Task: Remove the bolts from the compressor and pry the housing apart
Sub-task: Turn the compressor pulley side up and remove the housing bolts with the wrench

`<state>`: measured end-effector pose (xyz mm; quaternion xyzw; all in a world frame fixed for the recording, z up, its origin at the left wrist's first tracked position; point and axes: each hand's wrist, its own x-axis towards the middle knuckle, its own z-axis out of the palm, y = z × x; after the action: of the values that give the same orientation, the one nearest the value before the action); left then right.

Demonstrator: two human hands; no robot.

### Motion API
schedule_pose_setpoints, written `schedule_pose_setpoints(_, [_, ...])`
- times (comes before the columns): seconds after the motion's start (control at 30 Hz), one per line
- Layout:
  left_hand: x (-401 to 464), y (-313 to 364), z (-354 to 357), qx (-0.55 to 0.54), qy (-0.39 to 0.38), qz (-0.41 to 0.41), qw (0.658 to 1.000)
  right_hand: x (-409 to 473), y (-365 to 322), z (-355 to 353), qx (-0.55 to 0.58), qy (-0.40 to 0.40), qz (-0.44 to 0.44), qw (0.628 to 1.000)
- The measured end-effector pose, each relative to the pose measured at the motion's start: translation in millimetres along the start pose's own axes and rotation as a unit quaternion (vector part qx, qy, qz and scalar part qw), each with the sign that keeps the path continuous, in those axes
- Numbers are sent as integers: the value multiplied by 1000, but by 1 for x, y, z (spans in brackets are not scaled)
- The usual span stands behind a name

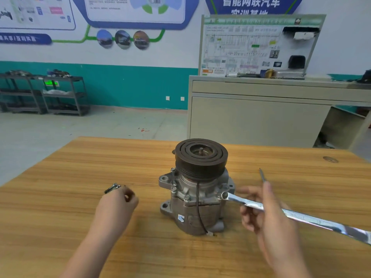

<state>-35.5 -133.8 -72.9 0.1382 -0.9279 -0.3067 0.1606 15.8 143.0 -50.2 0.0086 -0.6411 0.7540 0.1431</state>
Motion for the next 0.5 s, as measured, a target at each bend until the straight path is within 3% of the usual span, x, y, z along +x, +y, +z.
schedule_pose_setpoints(0.17, [25,-34,28,172,0,21,985,1,-2,1,10,68,-40,997])
schedule_pose_setpoints(0.27, [25,-45,35,197,5,28,980,0,2,1,-4,71,-46,996])
schedule_pose_setpoints(0.37, [21,-40,34,162,51,40,985,-2,6,2,-8,79,-55,995])
schedule_pose_setpoints(0.5, [3,-4,18,-41,129,119,984,-3,6,2,-19,66,-59,996])
